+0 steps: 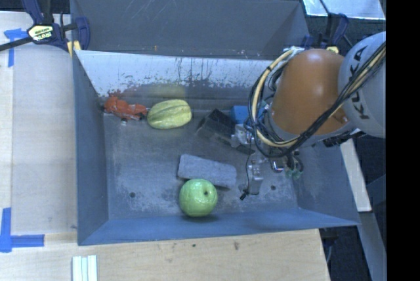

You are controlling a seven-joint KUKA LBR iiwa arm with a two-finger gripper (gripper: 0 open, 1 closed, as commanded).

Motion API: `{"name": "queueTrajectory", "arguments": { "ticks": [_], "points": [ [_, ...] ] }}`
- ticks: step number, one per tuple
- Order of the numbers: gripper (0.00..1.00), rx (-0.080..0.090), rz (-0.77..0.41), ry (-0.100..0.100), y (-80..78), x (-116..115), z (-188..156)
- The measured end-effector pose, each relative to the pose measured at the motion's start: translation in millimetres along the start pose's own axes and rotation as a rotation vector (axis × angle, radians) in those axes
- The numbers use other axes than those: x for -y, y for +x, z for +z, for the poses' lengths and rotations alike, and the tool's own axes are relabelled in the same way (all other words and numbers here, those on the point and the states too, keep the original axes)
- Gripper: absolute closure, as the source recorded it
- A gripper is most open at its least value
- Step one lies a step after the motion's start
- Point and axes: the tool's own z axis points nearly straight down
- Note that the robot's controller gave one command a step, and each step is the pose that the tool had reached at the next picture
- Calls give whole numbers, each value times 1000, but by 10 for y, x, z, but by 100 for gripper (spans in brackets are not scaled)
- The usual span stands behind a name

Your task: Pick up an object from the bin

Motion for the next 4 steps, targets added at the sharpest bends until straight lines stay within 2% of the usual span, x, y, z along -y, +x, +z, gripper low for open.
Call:
{"name": "queueTrajectory", "arguments": {
  "ticks": [1, 2, 3, 4],
  "points": [
    [0, 8, 0, 0, -15, 0, -44],
    [0, 10, -54, 3, -84, -138, 81],
    [100, 16, -374, 2, -66, -533, 679],
    [100, 16, -374, 2, -66, -532, 679]
  ]
}}
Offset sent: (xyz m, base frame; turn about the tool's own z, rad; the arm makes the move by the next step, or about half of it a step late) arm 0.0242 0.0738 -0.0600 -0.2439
